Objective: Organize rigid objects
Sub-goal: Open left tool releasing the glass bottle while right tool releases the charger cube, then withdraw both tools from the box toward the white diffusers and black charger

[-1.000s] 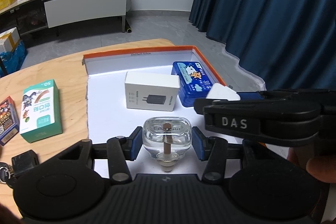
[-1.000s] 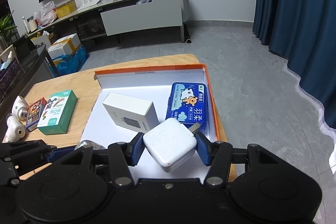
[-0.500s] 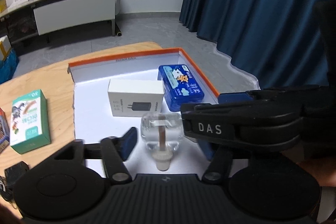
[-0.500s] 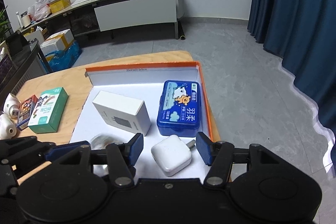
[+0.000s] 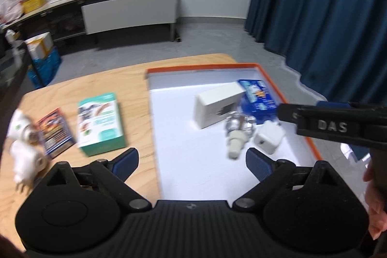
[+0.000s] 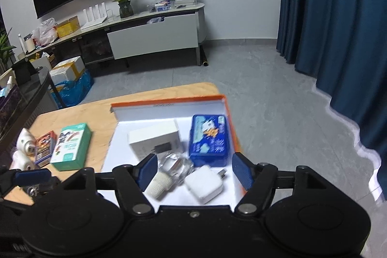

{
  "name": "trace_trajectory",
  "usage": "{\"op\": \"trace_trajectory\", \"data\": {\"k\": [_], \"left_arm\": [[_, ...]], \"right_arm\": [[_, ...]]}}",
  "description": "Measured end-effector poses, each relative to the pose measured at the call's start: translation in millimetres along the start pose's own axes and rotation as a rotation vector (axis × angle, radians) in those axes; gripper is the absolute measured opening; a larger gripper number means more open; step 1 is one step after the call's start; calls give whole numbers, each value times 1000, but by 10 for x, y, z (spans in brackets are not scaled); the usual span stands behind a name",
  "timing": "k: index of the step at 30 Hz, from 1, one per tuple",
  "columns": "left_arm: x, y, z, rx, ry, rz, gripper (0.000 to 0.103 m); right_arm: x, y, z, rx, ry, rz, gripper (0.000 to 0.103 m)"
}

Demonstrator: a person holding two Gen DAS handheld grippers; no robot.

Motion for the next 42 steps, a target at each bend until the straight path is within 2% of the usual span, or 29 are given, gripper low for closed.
{"op": "trace_trajectory", "data": {"k": [9,17,42], "left_arm": [[-265,-40,-531,-65,76,21,98],[-431,-49,-857,-106,130,48,98],[-491,-119,-1330,-179,173,58,98]], "right_arm": [[-47,-102,-518,-62,80,-18,82],[-78,-118,-910,-120,126,-23,82],[59,-112,-1533,-205,209,-47,82]]}}
Point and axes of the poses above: each gripper's, at about its wrist camera, not at the fingertips, and x roughly the way its jaws point, z to its right, y to its top, the point moved 4 cm from there along x, roughly the way its jaws point, and after that the axes turned 14 degrees about -x, right-handed, at the moved point
